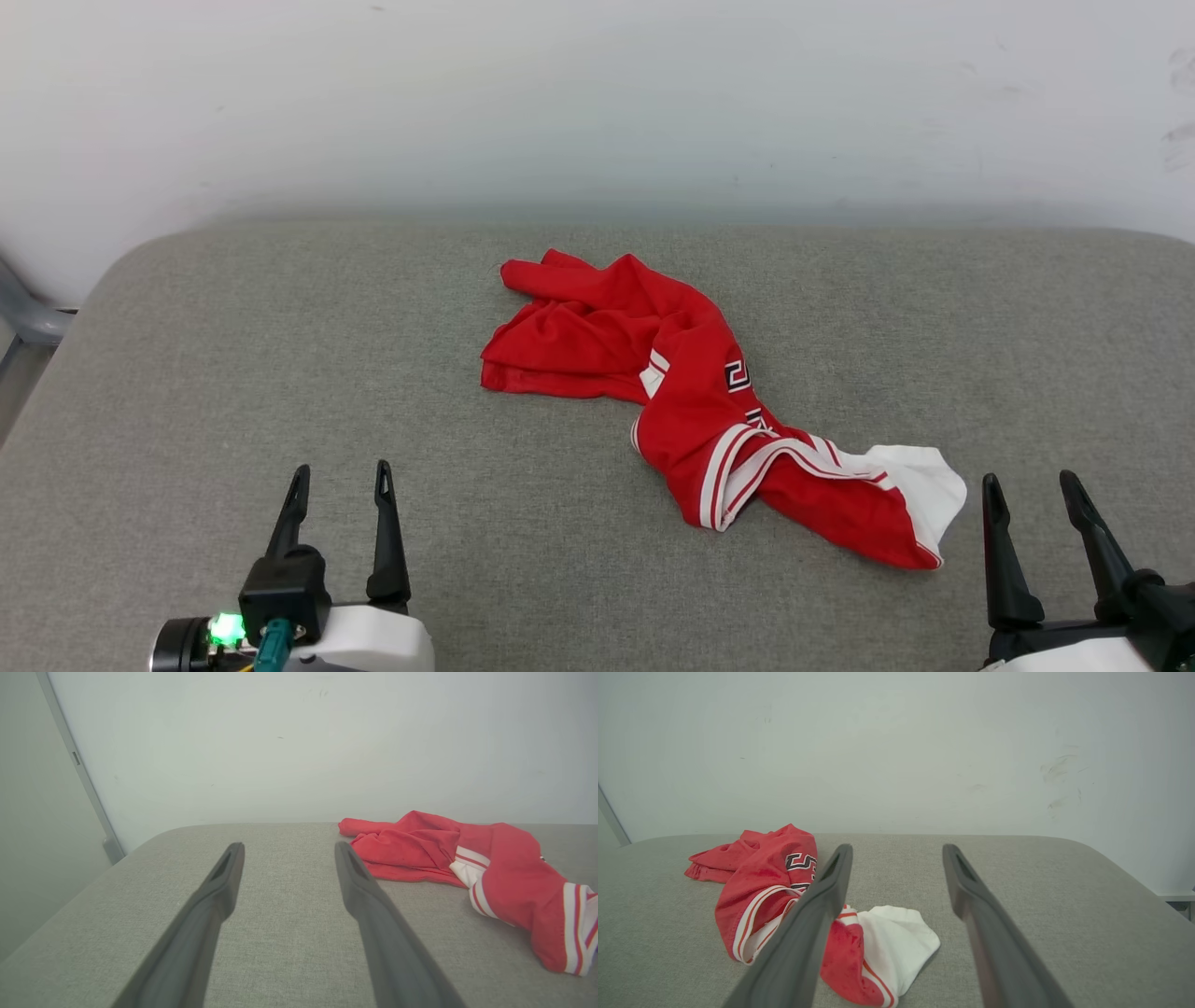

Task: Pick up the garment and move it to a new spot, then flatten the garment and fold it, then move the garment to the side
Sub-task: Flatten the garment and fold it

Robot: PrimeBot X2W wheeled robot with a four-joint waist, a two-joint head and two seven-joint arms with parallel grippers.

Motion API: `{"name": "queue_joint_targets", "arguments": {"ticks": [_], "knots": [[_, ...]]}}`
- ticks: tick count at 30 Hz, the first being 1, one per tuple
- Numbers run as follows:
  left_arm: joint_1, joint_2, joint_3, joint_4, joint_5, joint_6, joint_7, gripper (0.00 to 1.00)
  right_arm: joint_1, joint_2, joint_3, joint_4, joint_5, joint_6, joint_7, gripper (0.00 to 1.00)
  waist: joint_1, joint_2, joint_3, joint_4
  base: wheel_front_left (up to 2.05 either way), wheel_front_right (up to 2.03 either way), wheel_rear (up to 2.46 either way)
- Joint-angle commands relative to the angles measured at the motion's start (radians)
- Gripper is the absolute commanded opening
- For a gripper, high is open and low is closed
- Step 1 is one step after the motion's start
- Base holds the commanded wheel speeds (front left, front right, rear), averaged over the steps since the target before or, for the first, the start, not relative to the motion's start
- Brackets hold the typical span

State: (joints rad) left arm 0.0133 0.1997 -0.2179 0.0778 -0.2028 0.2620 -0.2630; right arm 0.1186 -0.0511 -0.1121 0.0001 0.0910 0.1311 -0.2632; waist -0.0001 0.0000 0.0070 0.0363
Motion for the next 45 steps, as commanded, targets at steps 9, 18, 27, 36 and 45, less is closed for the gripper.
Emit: {"name": "queue_joint_targets", "arguments": {"ticks": [9, 18, 27, 36, 45], "knots": [[0.044, -0.053, 0.038, -0.020, 0.048, -0.034, -0.003, 1.00, 0.018, 0.002, 0.011, 0.011, 0.024, -0.001, -0.002, 1.00, 0.0001, 0.0000, -0.003, -0.004, 0.00, 0.00, 0.00], [0.052, -0.079, 0.070, -0.013, 0.073, -0.069, -0.003, 1.00, 0.018, 0.002, 0.013, 0.015, 0.028, -0.001, -0.002, 1.00, 0.0001, 0.0000, -0.002, -0.003, 0.00, 0.00, 0.00], [0.058, -0.100, 0.095, -0.011, 0.094, -0.091, -0.003, 1.00, 0.017, 0.002, 0.016, 0.018, 0.032, -0.001, -0.002, 1.00, 0.0001, 0.0000, 0.000, -0.003, 0.00, 0.00, 0.00], [0.055, -0.114, 0.112, -0.005, 0.108, -0.106, -0.003, 1.00, -0.006, 0.002, -0.006, 0.007, 0.006, -0.001, -0.002, 1.00, 0.0001, 0.0000, 0.003, 0.002, 0.00, 0.00, 0.00], [0.027, -0.128, 0.121, -0.007, 0.121, -0.114, -0.003, 1.00, -0.207, -0.107, -0.011, -0.026, -0.023, -0.001, -0.002, 1.00, 0.0001, 0.0000, 0.029, -0.002, 0.00, 0.00, 0.00]]}}
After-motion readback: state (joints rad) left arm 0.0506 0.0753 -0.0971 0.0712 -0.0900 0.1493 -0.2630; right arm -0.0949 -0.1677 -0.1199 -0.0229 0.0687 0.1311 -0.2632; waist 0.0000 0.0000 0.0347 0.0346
